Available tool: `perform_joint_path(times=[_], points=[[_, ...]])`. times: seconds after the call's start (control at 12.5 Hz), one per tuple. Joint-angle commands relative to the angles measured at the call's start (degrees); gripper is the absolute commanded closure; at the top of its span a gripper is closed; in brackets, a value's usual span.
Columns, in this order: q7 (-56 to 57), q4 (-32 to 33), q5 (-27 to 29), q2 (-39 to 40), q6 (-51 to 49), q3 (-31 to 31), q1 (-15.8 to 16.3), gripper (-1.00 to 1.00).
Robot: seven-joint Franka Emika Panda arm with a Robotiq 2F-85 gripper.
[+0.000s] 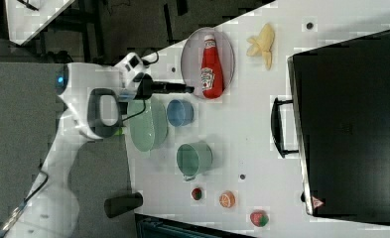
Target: Pick ketchup from plate and place it on table.
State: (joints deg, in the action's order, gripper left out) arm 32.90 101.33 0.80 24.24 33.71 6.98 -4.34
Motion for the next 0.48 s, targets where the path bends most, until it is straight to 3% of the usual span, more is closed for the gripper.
perform_joint_path(times=[0.08, 0.48], points=[[8.0, -1.2, -0.1, 3.5, 5.8, 0.2, 0.3, -1.00], [8.1, -1.4, -0.6, 10.5, 13.5, 0.1, 1.1, -1.00]])
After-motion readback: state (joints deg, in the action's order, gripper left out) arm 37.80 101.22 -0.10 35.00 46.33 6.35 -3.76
